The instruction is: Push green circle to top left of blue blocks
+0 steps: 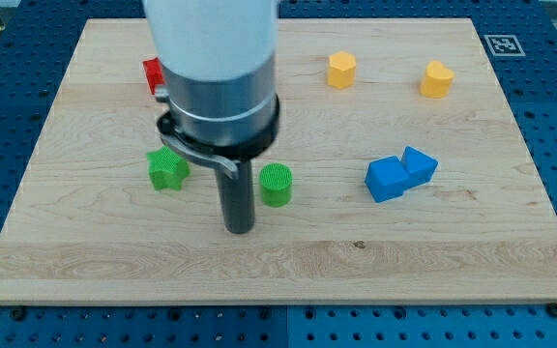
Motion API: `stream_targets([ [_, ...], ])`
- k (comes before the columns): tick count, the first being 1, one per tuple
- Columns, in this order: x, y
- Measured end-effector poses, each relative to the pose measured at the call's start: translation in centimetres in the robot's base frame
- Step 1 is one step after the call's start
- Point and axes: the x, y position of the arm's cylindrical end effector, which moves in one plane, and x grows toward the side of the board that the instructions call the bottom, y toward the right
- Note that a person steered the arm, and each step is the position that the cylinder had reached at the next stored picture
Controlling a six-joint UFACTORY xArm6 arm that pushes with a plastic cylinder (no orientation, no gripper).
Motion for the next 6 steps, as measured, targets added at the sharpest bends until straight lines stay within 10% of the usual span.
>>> stream_targets([
  [3,-4.7,9.1],
  [6,-9.7,3.0],
])
